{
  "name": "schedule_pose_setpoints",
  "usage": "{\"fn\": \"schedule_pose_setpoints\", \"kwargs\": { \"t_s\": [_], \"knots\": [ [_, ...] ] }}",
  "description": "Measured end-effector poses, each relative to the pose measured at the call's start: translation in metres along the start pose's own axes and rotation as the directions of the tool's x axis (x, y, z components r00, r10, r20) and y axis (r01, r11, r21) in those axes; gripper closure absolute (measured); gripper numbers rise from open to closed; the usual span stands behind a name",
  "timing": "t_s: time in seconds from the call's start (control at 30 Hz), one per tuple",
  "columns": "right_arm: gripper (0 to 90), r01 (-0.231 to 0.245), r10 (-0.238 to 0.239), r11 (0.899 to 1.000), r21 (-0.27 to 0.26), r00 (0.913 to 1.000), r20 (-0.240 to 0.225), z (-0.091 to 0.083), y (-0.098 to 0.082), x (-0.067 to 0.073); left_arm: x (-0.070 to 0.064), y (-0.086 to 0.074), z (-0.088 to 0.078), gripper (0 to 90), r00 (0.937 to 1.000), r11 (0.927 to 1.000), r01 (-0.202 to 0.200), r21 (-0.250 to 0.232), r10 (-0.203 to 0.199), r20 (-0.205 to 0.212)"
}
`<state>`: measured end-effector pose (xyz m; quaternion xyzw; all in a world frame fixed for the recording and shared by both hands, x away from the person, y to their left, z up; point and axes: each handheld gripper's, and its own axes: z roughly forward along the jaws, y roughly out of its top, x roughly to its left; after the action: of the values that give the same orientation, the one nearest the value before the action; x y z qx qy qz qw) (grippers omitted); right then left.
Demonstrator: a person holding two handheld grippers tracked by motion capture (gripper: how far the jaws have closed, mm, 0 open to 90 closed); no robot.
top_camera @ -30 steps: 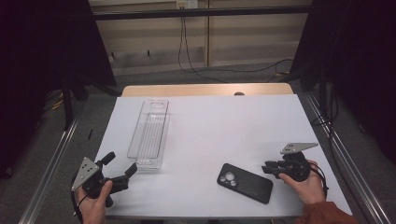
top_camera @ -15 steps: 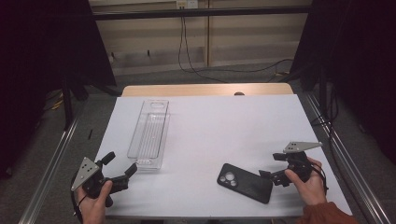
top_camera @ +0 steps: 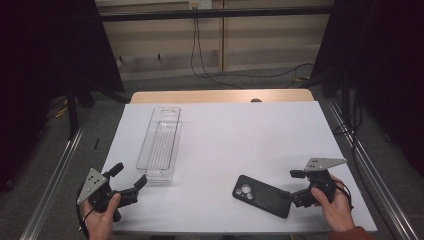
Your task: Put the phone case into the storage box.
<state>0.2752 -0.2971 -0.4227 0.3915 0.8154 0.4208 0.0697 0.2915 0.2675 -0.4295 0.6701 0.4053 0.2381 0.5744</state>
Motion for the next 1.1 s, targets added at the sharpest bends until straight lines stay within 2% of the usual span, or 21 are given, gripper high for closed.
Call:
{"fn": "schedule_pose_setpoints", "kwargs": {
  "t_s": [0.13, 0.27, 0.33, 0.47, 0.6, 0.73, 0.97, 1.1],
  "knots": [
    [6.4, 0.006, -0.006, 1.0, 0.021, 0.9999, 0.015, 0.005, 0.0, 0.005, 0.0, 0.0, 0.001, 2.5, 1.0, 1.0, -0.003, 0.004, 0.003, 0.0],
    [4.2, 0.04, -0.039, 0.997, 0.07, 0.9991, -0.019, 0.013, 0.006, 0.012, 0.0, 0.0, 0.001, 2.5, 1.0, 1.0, -0.002, 0.005, 0.002, -0.002],
    [2.0, 0.052, -0.047, 0.994, 0.092, 0.9975, -0.052, 0.017, 0.009, 0.015, 0.0, 0.0, 0.001, 2.5, 1.0, 1.0, -0.002, 0.005, 0.002, -0.002],
    [3.2, 0.08, -0.073, 0.987, 0.136, 0.9956, -0.059, 0.029, 0.016, 0.02, 0.0, 0.0, 0.001, 2.5, 1.0, 1.0, -0.006, 0.007, 0.006, 0.002],
    [4.2, 0.114, -0.098, 0.973, 0.203, 0.9915, -0.086, 0.042, 0.022, 0.021, 0.0, -0.001, 0.002, 2.5, 1.0, 0.9999, -0.004, 0.01, 0.004, 0.003],
    [4.9, 0.126, -0.104, 0.963, 0.239, 0.989, -0.106, 0.049, 0.027, 0.022, 0.001, -0.001, 0.002, 2.5, 1.0, 0.9999, -0.004, 0.01, 0.004, 0.003],
    [6.3, 0.156, -0.128, 0.941, 0.3, 0.9856, -0.111, 0.055, 0.033, 0.024, 0.0, 0.0, 0.002, 2.5, 1.0, 0.9999, -0.005, 0.01, 0.005, 0.004],
    [7.2, 0.169, -0.135, 0.922, 0.348, 0.9836, -0.12, 0.06, 0.034, 0.027, 0.0, 0.0, 0.002, 2.5, 1.0, 0.9999, -0.007, 0.011, 0.007, 0.004]
  ]
}}
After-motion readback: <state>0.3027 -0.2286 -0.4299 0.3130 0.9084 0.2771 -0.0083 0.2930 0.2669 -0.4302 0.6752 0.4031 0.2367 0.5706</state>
